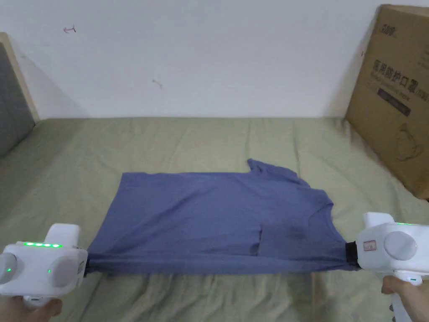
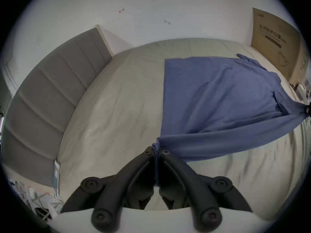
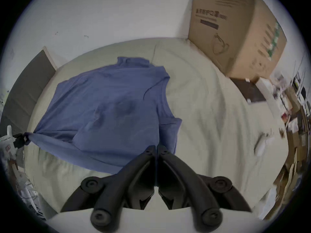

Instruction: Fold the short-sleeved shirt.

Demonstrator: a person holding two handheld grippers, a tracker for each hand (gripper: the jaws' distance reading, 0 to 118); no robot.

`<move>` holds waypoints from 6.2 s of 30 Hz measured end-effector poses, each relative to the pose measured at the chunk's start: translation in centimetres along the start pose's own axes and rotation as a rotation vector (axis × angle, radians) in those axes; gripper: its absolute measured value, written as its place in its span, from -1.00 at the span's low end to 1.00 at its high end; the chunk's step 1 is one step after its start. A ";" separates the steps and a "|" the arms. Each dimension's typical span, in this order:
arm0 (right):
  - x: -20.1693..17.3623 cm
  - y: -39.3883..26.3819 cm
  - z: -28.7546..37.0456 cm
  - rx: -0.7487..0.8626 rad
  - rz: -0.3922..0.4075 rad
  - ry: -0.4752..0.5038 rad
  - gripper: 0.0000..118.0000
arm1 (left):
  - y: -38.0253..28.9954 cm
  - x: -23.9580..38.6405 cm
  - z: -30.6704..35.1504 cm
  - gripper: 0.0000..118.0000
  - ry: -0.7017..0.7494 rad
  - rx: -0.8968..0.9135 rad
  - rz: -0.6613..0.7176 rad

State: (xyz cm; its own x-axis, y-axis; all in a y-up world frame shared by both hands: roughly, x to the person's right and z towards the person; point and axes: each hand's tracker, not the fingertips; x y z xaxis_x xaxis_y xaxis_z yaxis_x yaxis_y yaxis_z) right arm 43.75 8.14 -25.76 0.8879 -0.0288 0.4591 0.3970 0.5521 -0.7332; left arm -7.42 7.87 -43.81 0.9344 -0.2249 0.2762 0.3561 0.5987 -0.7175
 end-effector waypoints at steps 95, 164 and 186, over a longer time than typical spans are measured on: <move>3.0 -12.3 7.9 0.017 -0.105 0.137 -1.00 | -12.7 -4.9 7.5 -0.99 -0.217 -0.120 0.165; 1.3 -12.5 -2.4 -0.132 -0.166 0.116 0.12 | -11.2 -3.8 0.2 -0.94 -0.186 -0.172 0.167; 2.5 -14.7 6.6 -0.065 -0.069 0.140 -0.99 | -13.4 -5.5 6.1 -0.94 -0.174 -0.169 0.009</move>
State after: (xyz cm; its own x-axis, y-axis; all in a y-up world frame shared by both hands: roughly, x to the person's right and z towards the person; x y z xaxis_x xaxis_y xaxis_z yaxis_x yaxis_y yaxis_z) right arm 38.59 5.51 -10.53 0.8797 -0.1830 0.4389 0.4687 0.4898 -0.7351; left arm -17.41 5.78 -31.80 0.9281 -0.0751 0.3647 0.3568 0.4599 -0.8132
